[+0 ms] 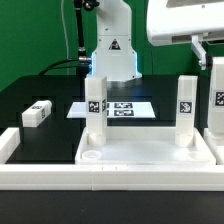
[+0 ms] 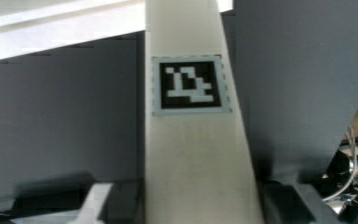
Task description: Assemble desk
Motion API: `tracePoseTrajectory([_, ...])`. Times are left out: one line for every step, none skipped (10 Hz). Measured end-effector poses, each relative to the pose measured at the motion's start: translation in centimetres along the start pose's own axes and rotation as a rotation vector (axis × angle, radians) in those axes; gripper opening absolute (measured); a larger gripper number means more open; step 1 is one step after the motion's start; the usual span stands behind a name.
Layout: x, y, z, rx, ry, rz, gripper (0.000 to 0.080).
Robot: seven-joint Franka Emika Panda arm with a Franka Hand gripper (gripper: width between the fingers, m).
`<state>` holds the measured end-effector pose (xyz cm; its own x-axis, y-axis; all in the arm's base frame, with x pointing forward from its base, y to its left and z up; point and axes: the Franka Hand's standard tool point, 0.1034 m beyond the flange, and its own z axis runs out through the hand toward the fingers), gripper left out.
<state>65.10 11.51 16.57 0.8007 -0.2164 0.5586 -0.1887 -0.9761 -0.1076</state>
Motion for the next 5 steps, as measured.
tracePoseTrajectory([-0.28, 0.33, 0.36, -0.007, -0.005, -0.006, 0.0297])
tracePoseTrajectory([-0.45, 0.54, 0.59, -0.011, -0.008, -0.004, 0.0297])
tracePoseTrajectory([-0.73, 0.73, 0.9, -0.016, -0.012, -0.013, 0.0297])
tracePoseTrajectory([-0.81, 0.96, 1.05, -0.019, -0.014, -0.019, 0.0297])
tracePoseTrajectory([-0.72, 1.13, 1.05, -0.021, -0.014, -0.026, 0.0297])
